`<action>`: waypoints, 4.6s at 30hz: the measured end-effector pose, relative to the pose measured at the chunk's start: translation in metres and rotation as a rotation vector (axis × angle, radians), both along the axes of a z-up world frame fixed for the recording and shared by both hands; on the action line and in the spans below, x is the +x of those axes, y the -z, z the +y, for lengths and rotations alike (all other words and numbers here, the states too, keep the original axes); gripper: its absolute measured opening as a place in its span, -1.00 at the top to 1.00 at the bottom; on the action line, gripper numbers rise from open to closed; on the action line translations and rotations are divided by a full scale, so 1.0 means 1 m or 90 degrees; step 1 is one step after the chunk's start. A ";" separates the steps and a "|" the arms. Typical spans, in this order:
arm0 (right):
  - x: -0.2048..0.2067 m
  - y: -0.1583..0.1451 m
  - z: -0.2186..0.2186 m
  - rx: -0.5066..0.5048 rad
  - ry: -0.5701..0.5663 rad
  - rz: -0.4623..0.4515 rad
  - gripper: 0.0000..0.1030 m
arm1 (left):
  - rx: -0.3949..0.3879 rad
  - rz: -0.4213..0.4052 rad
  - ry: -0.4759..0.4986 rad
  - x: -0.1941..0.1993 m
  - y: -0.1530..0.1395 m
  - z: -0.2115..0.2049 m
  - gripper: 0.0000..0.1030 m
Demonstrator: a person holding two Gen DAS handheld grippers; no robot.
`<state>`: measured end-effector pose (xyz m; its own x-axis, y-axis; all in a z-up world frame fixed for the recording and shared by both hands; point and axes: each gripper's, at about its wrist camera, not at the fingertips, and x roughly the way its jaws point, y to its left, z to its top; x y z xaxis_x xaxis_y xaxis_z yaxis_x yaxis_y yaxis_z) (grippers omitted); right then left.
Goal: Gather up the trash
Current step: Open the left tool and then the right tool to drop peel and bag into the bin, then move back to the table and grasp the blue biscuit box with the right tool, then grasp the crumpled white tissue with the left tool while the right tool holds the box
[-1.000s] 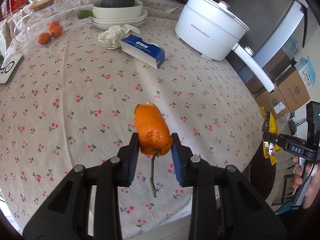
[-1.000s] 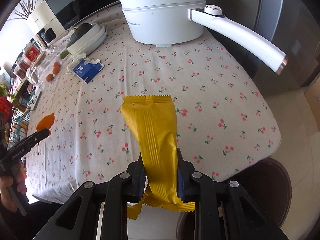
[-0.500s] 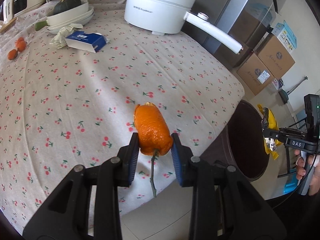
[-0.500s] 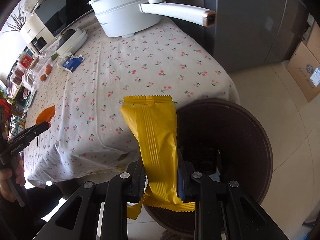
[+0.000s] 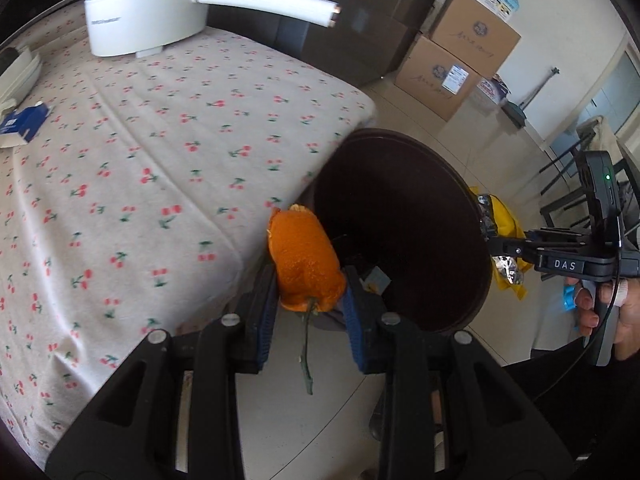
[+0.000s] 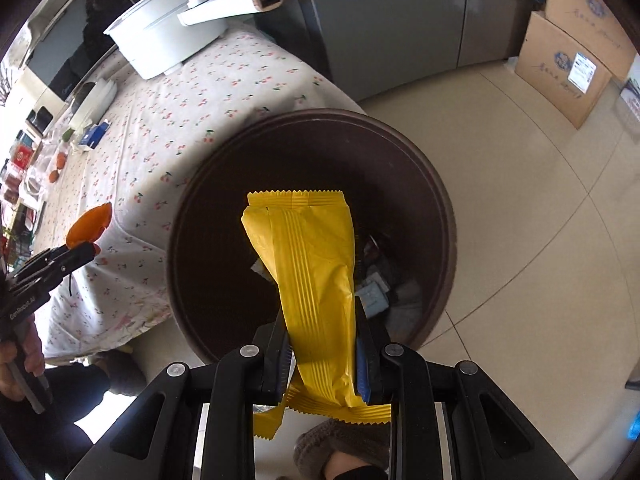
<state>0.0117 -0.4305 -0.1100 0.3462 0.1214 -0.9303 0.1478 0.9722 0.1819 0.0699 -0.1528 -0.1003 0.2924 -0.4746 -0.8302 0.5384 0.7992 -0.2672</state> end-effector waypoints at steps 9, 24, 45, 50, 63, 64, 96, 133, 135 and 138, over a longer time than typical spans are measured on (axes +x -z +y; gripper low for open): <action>-0.016 0.004 -0.027 -0.006 0.030 0.006 0.49 | -0.004 -0.006 0.070 0.001 0.014 -0.059 0.29; -0.007 0.006 -0.024 -0.020 0.031 0.016 0.48 | 0.036 -0.043 -0.021 0.009 0.001 -0.021 -0.60; 0.044 -0.027 0.047 -0.029 0.002 -0.023 -0.35 | 0.025 -0.048 -0.184 0.017 -0.032 0.105 -0.71; 0.061 -0.034 0.077 -0.031 -0.025 -0.029 -0.36 | 0.017 -0.041 -0.230 0.019 -0.035 0.140 -0.71; 0.106 -0.058 0.174 -0.038 -0.113 -0.070 -0.40 | 0.012 -0.031 -0.362 0.019 -0.039 0.235 -0.71; 0.110 -0.059 0.182 -0.038 -0.119 -0.072 -0.40 | 0.014 -0.031 -0.372 0.019 -0.039 0.243 -0.71; 0.356 0.005 0.466 -0.160 -0.432 -0.084 -0.49 | 0.020 0.075 -0.555 0.079 -0.013 0.375 -0.71; 0.238 -0.046 0.284 -0.078 -0.306 -0.083 0.07 | 0.154 -0.057 -0.437 0.186 -0.006 0.297 -0.71; 0.242 -0.044 0.277 -0.076 -0.301 -0.080 0.07 | 0.156 -0.077 -0.422 0.213 -0.002 0.288 -0.71; 0.249 -0.039 0.270 -0.069 -0.297 -0.074 0.08 | 0.137 -0.098 -0.422 0.249 0.004 0.280 -0.71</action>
<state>0.2609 -0.1606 -0.0713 0.3797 0.1933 -0.9047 -0.3228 0.9442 0.0662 0.3185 0.1275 -0.1042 0.5840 0.0126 -0.8117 -0.0597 0.9978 -0.0275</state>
